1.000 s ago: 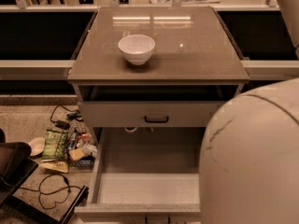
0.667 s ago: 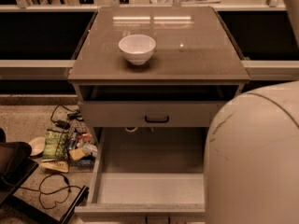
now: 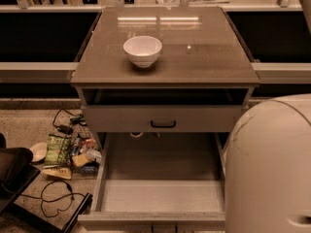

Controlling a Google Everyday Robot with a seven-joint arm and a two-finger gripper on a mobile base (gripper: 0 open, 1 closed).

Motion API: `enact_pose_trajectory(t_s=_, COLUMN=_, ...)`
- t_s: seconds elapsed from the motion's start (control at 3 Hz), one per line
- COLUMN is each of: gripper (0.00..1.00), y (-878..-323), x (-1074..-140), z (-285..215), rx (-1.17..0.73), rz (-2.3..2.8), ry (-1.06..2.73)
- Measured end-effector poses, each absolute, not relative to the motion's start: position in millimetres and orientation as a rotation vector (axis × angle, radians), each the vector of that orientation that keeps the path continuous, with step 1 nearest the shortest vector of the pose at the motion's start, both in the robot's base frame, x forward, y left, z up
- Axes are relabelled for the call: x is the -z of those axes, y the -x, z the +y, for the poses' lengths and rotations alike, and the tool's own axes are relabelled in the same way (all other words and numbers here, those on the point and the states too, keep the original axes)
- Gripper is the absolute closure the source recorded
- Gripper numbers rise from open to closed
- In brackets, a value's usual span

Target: Pick blue chip bag from middle drawer and place on counter

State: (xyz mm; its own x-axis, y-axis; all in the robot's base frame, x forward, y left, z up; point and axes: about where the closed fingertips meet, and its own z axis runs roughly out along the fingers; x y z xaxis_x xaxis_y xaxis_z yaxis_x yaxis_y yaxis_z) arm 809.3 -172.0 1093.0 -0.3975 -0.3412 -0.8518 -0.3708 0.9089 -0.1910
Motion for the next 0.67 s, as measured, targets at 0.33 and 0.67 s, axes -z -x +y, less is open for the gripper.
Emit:
enact_pose_trajectory(t_s=0.33, gripper=1.00, y=-823, x=-1053, z=-203, rx=-0.084, rz=2.044, ry=0.415)
enact_pose_trajectory(t_s=0.67, gripper=1.00, y=-827, x=-1019, z=-220, rx=-0.131, rz=2.070, ry=0.354)
